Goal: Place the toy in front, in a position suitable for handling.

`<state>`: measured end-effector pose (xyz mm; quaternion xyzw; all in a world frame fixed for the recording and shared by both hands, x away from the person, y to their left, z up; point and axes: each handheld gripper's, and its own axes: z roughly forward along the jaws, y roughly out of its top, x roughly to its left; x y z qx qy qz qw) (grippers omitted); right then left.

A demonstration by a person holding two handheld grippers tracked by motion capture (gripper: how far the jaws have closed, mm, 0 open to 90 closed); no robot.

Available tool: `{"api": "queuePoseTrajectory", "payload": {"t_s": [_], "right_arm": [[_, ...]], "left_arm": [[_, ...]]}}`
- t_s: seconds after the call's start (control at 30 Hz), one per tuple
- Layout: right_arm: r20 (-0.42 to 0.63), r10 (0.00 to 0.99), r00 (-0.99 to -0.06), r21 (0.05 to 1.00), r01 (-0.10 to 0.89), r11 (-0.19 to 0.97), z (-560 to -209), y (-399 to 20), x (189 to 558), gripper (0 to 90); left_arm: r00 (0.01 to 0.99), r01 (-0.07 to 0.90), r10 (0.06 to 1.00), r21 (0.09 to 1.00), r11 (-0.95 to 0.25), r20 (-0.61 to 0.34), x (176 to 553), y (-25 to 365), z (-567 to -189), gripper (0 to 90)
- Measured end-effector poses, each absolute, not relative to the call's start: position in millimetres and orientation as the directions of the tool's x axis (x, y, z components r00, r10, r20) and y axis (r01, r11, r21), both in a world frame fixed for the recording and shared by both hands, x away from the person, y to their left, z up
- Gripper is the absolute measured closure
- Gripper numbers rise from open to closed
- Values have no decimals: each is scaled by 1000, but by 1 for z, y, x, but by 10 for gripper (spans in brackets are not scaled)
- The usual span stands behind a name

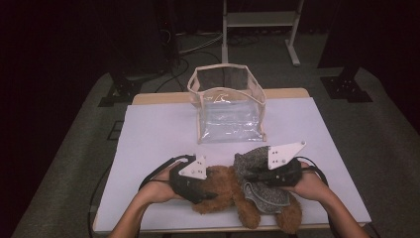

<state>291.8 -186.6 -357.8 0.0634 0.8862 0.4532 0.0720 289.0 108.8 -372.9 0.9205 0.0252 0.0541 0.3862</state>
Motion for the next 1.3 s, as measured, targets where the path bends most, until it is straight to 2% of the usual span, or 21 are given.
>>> {"api": "queuePoseTrajectory", "payload": {"t_s": [0.13,0.3,0.53,0.7,0.97,1.07,1.17,1.3], "right_arm": [[-39,205,-978,824,85,561,-361,-210,289,795],[-49,263,-964,814,114,570,-358,-239,282,792],[-81,252,-964,814,82,574,-345,-220,297,790],[-35,269,-963,804,132,579,-358,-215,311,792],[-29,245,-969,815,119,567,-367,-216,282,800],[-38,228,-973,814,102,572,-365,-215,274,800],[-63,211,-975,817,71,573,-355,-215,274,796],[-76,250,-965,838,74,540,-341,-222,286,795]], "left_arm": [[993,3,86,728,-686,77,288,109,-374,370],[993,-13,75,725,-689,89,289,103,-372,370],[994,-21,63,717,-696,90,291,97,-370,370],[992,4,93,731,-682,82,294,104,-367,340],[997,14,66,731,-682,43,297,93,-353,246],[1000,3,24,697,-717,20,296,83,-361,268],[1000,-2,14,701,-713,17,292,81,-367,295],[1000,-6,5,703,-712,14,289,85,-367,304]]}}
